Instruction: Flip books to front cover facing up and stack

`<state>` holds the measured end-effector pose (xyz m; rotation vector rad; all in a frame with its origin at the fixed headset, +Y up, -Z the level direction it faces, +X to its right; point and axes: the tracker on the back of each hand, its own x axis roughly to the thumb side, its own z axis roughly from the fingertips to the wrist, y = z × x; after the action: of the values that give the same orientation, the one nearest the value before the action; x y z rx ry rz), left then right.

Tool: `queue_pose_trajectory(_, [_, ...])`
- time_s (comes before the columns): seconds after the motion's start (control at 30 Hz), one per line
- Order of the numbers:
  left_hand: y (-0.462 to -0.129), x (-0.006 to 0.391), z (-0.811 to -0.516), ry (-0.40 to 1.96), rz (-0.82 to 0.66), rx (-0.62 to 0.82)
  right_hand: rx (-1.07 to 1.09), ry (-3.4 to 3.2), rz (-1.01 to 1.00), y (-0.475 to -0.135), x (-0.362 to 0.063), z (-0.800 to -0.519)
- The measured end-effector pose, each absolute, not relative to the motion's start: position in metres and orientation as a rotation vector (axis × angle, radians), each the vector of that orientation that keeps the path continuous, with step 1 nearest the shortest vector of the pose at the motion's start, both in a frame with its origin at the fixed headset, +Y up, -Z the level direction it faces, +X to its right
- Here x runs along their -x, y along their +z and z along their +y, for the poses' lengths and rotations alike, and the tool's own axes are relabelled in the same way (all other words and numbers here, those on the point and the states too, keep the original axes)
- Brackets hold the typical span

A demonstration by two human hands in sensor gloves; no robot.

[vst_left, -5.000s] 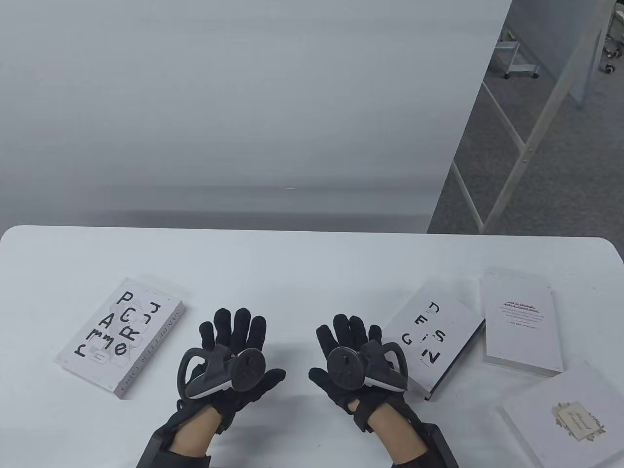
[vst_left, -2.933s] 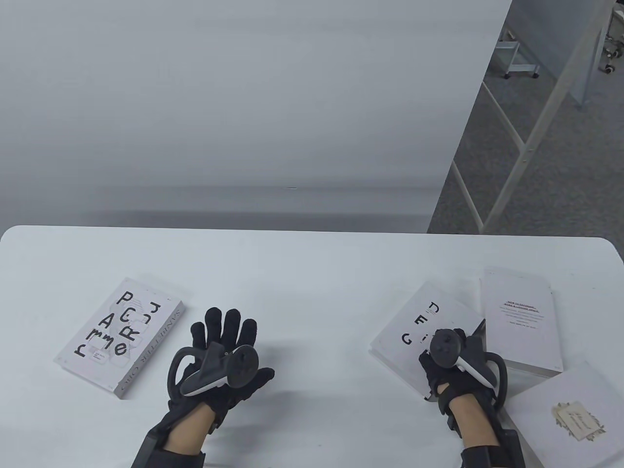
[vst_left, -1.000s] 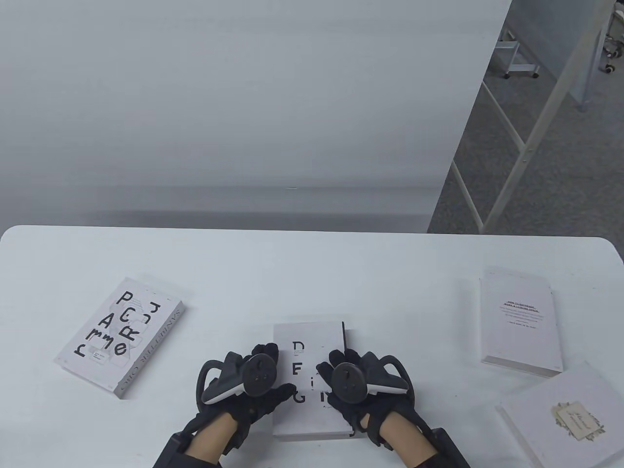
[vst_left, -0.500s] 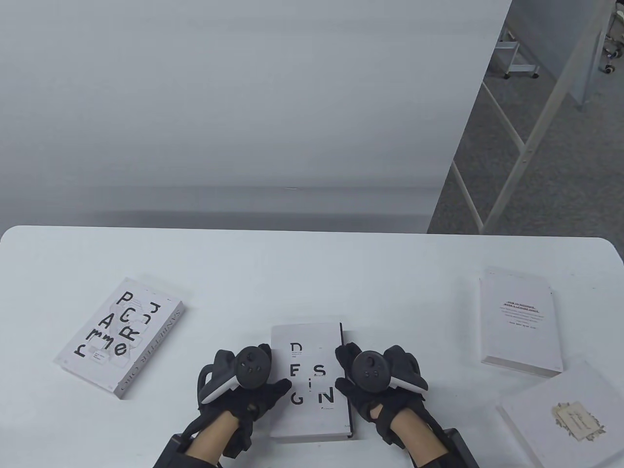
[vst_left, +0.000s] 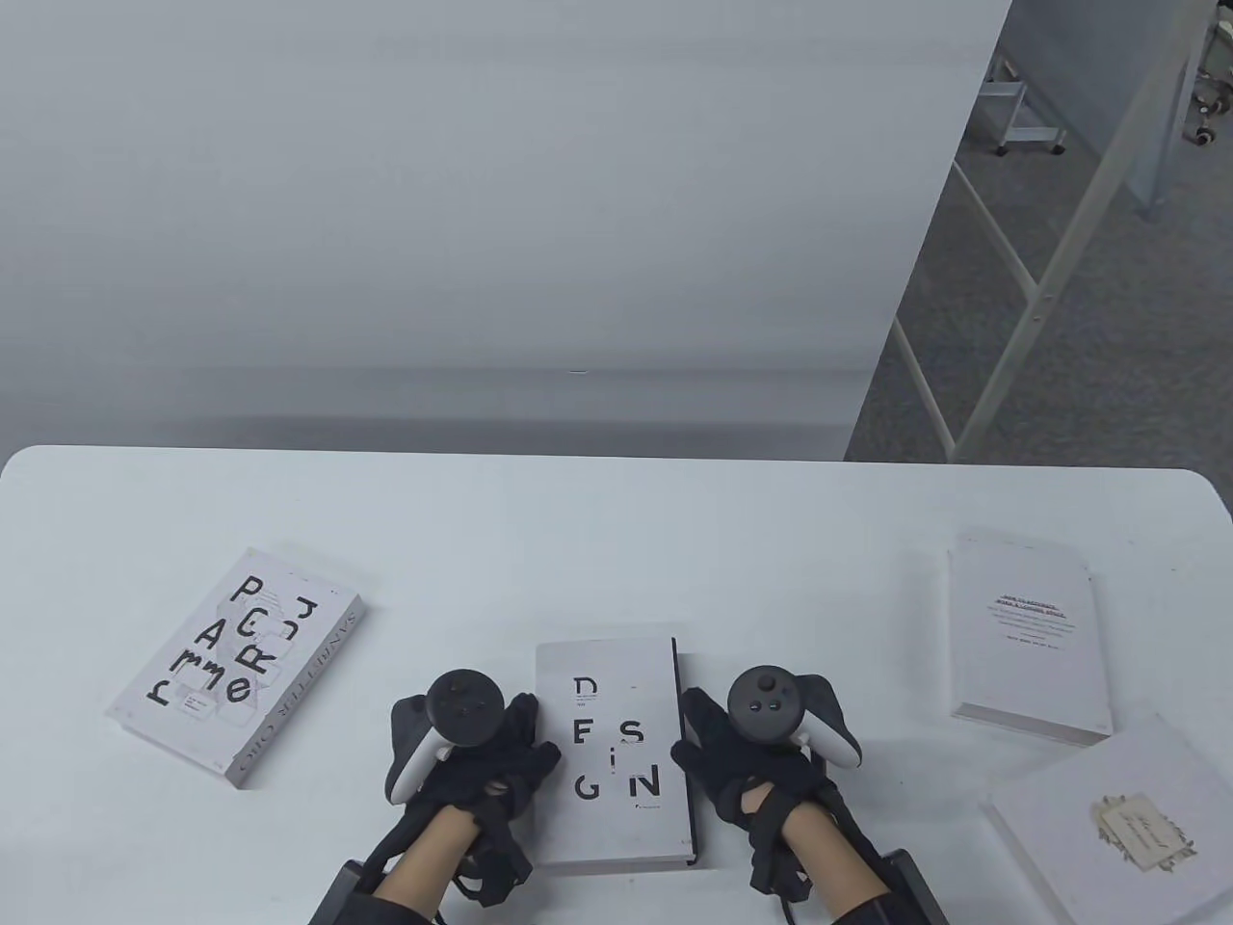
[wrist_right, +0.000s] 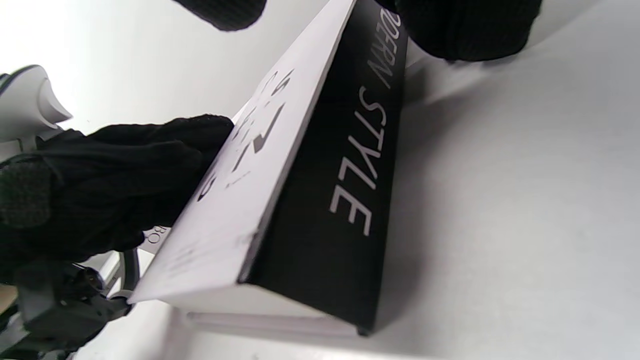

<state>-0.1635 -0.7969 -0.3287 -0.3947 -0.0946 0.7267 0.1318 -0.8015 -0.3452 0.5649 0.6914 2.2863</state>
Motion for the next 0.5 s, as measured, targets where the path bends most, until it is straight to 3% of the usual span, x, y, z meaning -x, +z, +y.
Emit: queue_pose_trajectory(0.5, [-0.3253,0.1569,-0.7983,0.756,-0.129,0.416,-0.565,2.221,0.707,-0.3444,-0.1360,-0.8021])
